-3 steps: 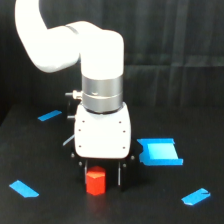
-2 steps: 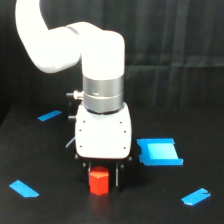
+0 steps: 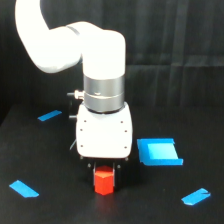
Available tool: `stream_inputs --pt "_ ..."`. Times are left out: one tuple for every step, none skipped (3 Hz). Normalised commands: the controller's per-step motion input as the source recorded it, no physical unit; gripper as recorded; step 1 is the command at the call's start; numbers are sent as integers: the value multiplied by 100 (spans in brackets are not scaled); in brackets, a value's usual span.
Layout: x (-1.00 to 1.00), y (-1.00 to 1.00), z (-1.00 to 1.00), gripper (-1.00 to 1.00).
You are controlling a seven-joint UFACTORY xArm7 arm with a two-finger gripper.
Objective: Pick up the red object from the table
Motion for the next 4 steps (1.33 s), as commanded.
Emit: stream_inputs --pt "-11 -3 84 -100" --pt "-18 11 85 -97" --pt "-2 -7 90 -96" --pt "-6 15 100 -100"
